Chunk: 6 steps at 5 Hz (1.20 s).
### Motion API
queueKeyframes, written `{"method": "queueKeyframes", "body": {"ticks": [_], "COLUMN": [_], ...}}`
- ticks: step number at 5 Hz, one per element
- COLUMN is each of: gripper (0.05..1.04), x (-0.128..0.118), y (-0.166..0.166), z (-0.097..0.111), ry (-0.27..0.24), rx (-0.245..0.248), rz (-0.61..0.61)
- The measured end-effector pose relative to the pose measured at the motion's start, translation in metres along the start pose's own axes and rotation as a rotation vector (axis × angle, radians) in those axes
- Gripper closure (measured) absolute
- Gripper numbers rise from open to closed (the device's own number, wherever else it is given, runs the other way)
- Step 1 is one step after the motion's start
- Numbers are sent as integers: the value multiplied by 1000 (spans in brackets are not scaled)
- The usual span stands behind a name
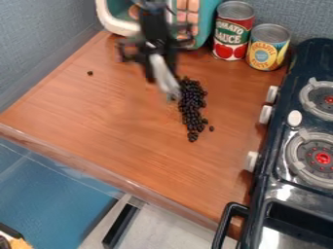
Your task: Sweep into pile
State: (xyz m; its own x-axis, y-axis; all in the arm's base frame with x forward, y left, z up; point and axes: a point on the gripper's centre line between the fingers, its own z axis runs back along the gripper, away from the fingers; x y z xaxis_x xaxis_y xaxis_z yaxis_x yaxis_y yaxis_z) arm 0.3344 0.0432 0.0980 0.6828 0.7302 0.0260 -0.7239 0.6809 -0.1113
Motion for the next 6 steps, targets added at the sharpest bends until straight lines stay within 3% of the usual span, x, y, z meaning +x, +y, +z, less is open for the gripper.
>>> {"method": "queueKeyframes", "body": {"ticks": [1,2,4,5,6], "gripper": [704,704,705,705,704], "x": [17,49,96,114,126], "y": [29,72,127,141,145], "z": [6,4,-25,-37,-41], "ry": [4,-61,-119,-132,-158], "rx": [21,82,220,300,356], "rz": [-53,-38,-48,-67,-161]}}
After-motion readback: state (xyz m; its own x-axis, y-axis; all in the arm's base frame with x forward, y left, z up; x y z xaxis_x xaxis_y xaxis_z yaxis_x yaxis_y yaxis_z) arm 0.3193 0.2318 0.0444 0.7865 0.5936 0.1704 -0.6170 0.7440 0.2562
